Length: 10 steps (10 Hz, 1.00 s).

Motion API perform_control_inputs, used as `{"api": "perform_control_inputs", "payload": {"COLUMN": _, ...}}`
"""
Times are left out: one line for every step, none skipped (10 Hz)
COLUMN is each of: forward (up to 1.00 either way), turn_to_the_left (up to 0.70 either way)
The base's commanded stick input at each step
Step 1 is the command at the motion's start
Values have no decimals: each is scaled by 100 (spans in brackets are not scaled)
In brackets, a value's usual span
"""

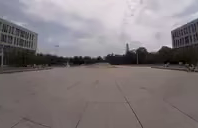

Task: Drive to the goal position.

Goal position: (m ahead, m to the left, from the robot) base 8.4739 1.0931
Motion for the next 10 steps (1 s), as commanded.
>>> {"api": "perform_control_inputs", "payload": {"forward": 70, "turn_to_the_left": 0}}
{"api": "perform_control_inputs", "payload": {"forward": 70, "turn_to_the_left": 0}}
{"api": "perform_control_inputs", "payload": {"forward": 70, "turn_to_the_left": 0}}
{"api": "perform_control_inputs", "payload": {"forward": 70, "turn_to_the_left": 0}}
{"api": "perform_control_inputs", "payload": {"forward": 70, "turn_to_the_left": 0}}
{"api": "perform_control_inputs", "payload": {"forward": 70, "turn_to_the_left": 0}}
{"api": "perform_control_inputs", "payload": {"forward": 70, "turn_to_the_left": 0}}
{"api": "perform_control_inputs", "payload": {"forward": 70, "turn_to_the_left": 0}}
{"api": "perform_control_inputs", "payload": {"forward": 70, "turn_to_the_left": 0}}
{"api": "perform_control_inputs", "payload": {"forward": 70, "turn_to_the_left": 0}}
